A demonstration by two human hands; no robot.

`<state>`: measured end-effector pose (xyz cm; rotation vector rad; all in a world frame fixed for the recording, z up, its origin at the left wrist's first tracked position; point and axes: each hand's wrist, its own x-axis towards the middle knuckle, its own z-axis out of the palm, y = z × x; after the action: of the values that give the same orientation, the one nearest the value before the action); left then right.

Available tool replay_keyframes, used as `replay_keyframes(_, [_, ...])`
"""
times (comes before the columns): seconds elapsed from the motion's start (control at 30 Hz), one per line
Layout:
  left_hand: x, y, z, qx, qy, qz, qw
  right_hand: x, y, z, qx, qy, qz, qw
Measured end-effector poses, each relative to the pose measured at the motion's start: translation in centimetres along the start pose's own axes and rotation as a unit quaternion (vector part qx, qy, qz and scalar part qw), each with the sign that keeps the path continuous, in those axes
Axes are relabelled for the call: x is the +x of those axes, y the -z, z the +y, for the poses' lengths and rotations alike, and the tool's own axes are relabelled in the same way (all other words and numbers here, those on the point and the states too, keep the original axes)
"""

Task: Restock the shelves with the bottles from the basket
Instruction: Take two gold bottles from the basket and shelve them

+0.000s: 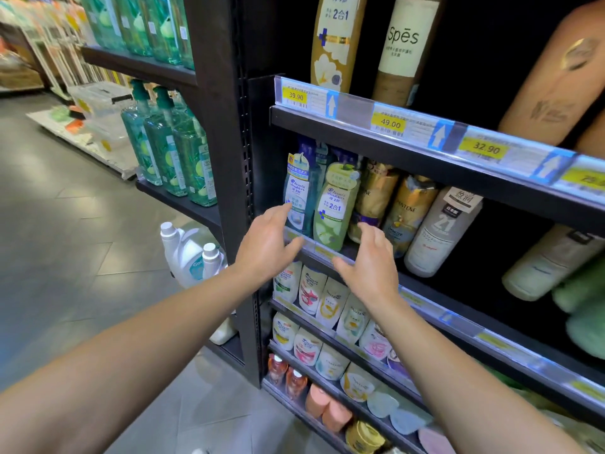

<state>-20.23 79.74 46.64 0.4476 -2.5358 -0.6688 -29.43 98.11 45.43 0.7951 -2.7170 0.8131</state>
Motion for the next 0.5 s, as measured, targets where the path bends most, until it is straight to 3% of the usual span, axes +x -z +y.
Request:
replay_keyframes(0.2, [-5.1,1.0,1.8,0.092,-0.068,-0.036,0.993,-4.7,2.7,0.1,-0.065,0.054,-0.015,0.996])
replay_keyframes(0.5, [-14.5,4.5,3.0,0.150,-0.144,-0.076,0.975,-15.1,7.0,-1.9,-0.136,0.038,-0.054,0.988])
